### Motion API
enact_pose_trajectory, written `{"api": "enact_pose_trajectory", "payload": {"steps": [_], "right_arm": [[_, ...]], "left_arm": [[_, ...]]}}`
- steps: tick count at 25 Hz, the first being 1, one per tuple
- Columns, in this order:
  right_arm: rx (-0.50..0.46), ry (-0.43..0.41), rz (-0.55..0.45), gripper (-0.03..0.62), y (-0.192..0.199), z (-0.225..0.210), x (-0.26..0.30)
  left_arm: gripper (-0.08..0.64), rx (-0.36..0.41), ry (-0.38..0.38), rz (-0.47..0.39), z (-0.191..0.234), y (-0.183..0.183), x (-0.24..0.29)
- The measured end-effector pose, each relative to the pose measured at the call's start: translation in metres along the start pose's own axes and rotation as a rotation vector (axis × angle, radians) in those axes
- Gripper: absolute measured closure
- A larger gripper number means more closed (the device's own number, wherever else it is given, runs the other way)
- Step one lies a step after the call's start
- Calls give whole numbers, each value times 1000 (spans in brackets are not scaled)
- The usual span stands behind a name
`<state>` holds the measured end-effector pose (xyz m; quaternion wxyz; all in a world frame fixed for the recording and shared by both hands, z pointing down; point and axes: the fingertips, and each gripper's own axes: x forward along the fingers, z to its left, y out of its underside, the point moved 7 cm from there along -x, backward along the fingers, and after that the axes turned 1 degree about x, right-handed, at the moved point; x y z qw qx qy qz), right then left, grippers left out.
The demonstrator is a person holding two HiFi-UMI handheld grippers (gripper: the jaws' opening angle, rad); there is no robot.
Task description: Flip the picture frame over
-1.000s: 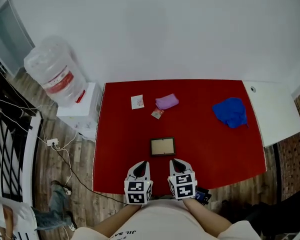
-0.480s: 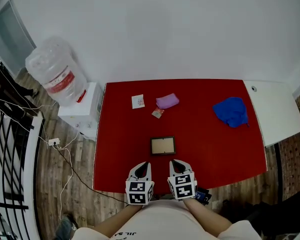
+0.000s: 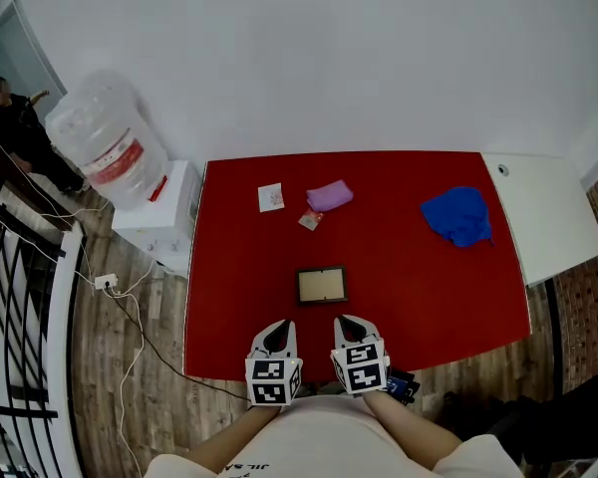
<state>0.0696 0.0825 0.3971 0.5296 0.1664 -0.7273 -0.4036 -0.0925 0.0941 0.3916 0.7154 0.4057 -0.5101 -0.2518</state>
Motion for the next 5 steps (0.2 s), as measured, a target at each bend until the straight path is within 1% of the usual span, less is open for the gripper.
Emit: {"api": "enact_pose_trajectory", "payload": {"steps": [5], "right_arm": [[-3, 0, -5, 589, 0, 2, -1]], "left_arm": [[555, 6, 8, 8, -2, 2, -1]]}}
